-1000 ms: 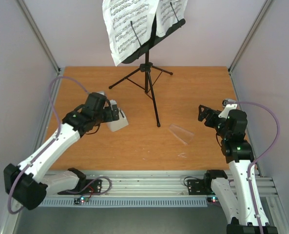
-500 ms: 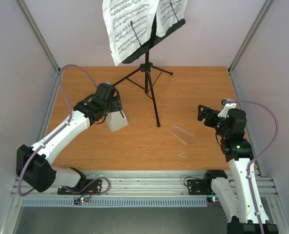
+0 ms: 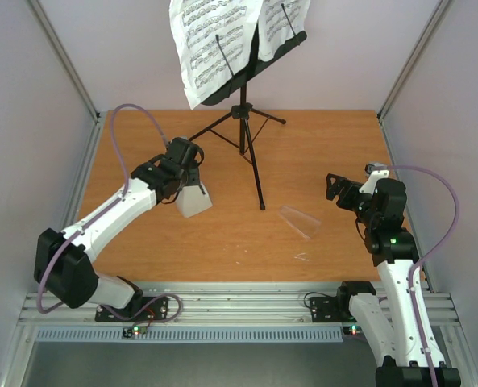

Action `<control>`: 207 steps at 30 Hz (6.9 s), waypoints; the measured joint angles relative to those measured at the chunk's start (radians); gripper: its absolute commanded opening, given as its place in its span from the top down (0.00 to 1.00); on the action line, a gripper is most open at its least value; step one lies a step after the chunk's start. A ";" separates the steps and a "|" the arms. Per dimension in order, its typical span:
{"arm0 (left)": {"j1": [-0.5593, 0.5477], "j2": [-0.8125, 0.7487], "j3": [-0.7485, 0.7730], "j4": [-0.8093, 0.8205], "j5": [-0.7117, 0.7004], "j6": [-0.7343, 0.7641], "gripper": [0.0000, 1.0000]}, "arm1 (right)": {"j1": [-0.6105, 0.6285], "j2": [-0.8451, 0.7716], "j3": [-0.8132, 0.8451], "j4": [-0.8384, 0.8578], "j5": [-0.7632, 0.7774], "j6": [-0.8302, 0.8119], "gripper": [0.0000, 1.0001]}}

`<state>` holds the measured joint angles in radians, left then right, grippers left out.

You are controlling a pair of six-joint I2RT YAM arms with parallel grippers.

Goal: Pack up the instrument practice props

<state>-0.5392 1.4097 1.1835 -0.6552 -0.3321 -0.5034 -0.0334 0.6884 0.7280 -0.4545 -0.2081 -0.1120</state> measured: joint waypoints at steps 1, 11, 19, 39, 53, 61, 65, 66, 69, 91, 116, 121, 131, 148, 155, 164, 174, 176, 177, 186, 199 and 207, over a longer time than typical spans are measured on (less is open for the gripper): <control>0.000 0.003 0.000 0.000 -0.004 0.002 0.51 | 0.000 0.000 0.000 0.001 -0.002 0.000 0.02; 0.000 0.003 0.000 0.008 -0.001 0.071 0.62 | 0.000 0.016 -0.002 0.007 -0.011 0.000 0.02; 0.000 0.004 -0.019 0.096 0.151 0.249 0.64 | 0.000 0.024 -0.002 0.019 -0.030 0.000 0.01; -0.035 0.024 -0.036 0.160 0.348 0.515 0.09 | 0.000 0.104 -0.002 0.029 -0.163 -0.022 0.01; -0.039 -0.294 -0.256 0.200 0.319 0.263 0.01 | 0.076 0.259 0.030 0.059 -0.389 -0.055 0.01; -0.036 -0.335 -0.486 0.274 0.458 0.010 0.01 | 0.136 0.264 0.041 0.074 -0.435 -0.065 0.04; -0.003 -0.302 -0.546 0.354 0.530 -0.051 0.01 | 0.137 0.247 0.041 0.089 -0.460 -0.065 0.05; 0.011 -0.288 -0.558 0.384 0.550 -0.063 0.01 | 0.138 0.240 0.040 0.091 -0.467 -0.064 0.05; 0.053 -0.233 -0.597 0.492 0.613 -0.094 0.01 | 0.140 0.222 0.040 0.096 -0.481 -0.064 0.06; 0.100 -0.048 -0.682 0.880 0.672 -0.043 0.04 | 0.140 0.174 0.024 0.118 -0.509 -0.068 0.15; 0.193 0.122 -0.570 1.017 0.750 0.043 0.05 | 0.242 0.217 0.024 0.107 -0.437 -0.103 0.20; 0.193 0.109 -0.565 1.011 0.748 0.053 0.05 | 0.322 0.248 0.025 0.106 -0.368 -0.111 0.24; 0.193 -0.192 -0.633 0.869 0.681 0.070 0.05 | 0.588 0.500 0.077 0.157 -0.167 -0.078 0.37; 0.193 -0.510 -0.644 0.523 0.615 0.036 0.08 | 0.645 0.933 0.314 0.254 -0.034 0.023 0.53; 0.193 -0.510 -0.644 0.484 0.615 0.034 0.08 | 0.645 1.008 0.367 0.271 -0.024 0.014 0.56; 0.193 -0.510 -0.644 0.479 0.616 0.030 0.08 | 0.646 1.075 0.386 0.301 -0.048 -0.001 0.59; 0.193 -0.509 -0.644 0.478 0.616 0.021 0.08 | 0.646 1.130 0.435 0.345 -0.106 -0.023 0.63; 0.193 -0.509 -0.644 0.478 0.617 0.021 0.08 | 0.646 1.140 0.441 0.349 -0.113 -0.028 0.65; 0.193 -0.509 -0.644 0.477 0.617 0.021 0.08 | 0.646 1.146 0.445 0.349 -0.116 -0.031 0.65; 0.193 -0.509 -0.644 0.464 0.620 0.021 0.08 | 0.653 1.172 0.461 0.359 -0.146 -0.070 0.65; 0.193 -0.533 -0.644 0.439 0.619 0.022 0.08 | 0.655 1.181 0.463 0.361 -0.129 -0.109 0.64; 0.193 -0.542 -0.644 0.421 0.616 0.023 0.08 | 0.655 1.181 0.463 0.356 -0.074 -0.118 0.63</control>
<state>-0.3462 0.8677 0.5396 -0.2340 0.2840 -0.4805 0.6220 1.8690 1.1915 -0.0982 -0.2821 -0.2298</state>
